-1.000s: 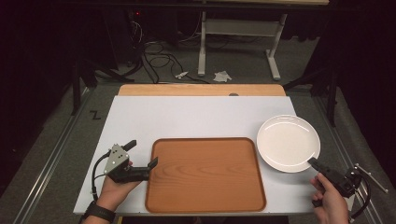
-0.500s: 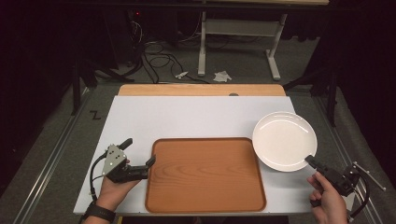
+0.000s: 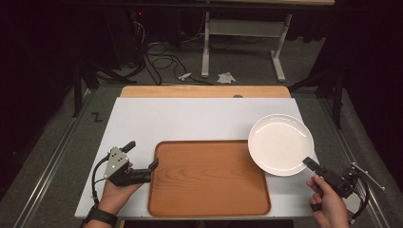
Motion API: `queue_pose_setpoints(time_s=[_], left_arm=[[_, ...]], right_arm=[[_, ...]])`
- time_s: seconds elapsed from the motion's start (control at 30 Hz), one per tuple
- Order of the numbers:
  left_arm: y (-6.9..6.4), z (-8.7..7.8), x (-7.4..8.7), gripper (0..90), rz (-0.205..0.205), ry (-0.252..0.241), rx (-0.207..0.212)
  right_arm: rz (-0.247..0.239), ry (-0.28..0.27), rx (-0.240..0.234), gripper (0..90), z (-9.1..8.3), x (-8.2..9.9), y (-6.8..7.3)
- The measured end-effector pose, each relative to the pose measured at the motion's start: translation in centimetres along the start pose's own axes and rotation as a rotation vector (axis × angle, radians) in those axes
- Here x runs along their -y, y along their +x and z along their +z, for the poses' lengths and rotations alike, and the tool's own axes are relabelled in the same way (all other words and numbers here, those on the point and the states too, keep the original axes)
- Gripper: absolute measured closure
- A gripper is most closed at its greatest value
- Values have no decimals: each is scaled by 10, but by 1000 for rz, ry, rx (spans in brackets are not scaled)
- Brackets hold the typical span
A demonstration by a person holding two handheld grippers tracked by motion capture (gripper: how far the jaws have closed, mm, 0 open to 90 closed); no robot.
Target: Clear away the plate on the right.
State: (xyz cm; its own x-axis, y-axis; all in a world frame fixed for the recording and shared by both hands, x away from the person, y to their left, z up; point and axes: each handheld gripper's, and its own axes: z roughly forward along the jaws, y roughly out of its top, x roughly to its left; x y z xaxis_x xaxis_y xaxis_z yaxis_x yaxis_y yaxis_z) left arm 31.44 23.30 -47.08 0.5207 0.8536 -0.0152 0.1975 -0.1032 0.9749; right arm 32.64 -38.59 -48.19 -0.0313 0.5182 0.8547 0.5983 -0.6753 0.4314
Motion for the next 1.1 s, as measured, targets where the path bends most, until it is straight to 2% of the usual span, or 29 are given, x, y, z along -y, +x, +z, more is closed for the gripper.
queue_pose_setpoints(time_s=[0.13,0.27,0.43,0.7,1.1], left_arm=[[0,-1,0,0,-1,-2,-3],[1,-1,0,0,0,-4,-5],[0,-1,0,0,-1,-3,-5],[0,0,0,0,4,-2,-2],[1,-2,-1,0,4,-7,-7]], right_arm=[[-27,12,-3,899,3,2,5],[-27,29,-9,899,6,5,8],[-50,47,-13,898,10,8,12],[-49,67,-26,899,16,12,14],[-73,105,-46,899,22,19,23]])
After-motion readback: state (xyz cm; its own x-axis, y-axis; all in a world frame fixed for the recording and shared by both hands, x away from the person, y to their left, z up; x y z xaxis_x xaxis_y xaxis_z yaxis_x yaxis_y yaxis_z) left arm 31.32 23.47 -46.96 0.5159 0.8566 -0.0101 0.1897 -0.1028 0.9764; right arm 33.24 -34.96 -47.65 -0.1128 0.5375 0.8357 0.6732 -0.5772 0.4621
